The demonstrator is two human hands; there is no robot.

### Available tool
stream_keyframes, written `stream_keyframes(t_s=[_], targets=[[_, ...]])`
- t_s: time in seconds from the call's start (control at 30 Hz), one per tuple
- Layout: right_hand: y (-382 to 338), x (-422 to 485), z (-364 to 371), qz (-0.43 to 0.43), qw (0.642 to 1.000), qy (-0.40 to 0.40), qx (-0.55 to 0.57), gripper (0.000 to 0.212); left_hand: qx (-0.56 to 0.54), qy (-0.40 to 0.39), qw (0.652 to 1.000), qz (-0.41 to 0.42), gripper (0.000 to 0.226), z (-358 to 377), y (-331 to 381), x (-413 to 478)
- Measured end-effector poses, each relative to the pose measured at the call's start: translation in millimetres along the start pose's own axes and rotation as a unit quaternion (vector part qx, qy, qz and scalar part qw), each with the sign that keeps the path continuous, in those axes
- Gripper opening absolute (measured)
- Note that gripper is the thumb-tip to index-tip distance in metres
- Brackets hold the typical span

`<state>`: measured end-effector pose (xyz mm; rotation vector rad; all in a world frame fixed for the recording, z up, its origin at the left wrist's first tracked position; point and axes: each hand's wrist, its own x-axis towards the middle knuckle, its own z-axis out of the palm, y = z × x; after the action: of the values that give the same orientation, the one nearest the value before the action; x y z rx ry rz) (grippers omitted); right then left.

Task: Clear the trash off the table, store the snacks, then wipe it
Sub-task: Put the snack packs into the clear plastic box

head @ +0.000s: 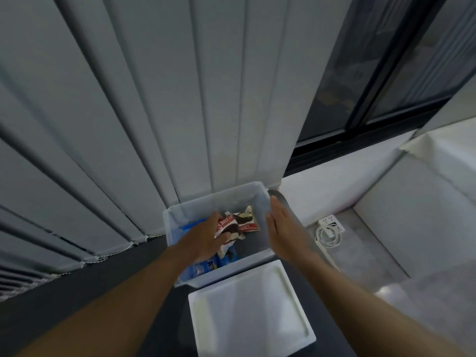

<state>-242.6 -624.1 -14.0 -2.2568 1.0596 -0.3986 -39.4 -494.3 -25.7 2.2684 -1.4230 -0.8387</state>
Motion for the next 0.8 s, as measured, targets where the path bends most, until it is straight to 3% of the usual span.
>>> stream_keyframes(t_s=[0.13,0.23,0.3,0.5,0.8], targets=[[2,2,5,0.005,1.0,0.004,0.005,0.074,-0.014,-0.024,1.0,0.005,0.052,27,9,25],[5,3,8,0.009,1.0,0.007,0.018,0.079,0.075,0.003,0.991,0.115,0.052,43,14,39],[7,4,10,0.014,1.0,0.009,0.016,0.068,0.172,0.012,0.969,0.175,0.052,52,11,45],[9,4,12,0.019,1.0,0.017,0.009,0.054,0.334,-0.025,0.935,0.12,0.062,74,-3,53],[5,4,10,0.028,1.0,0.011,-0.001,0.054,0.38,-0.075,0.917,0.097,0.068,63,8,54]])
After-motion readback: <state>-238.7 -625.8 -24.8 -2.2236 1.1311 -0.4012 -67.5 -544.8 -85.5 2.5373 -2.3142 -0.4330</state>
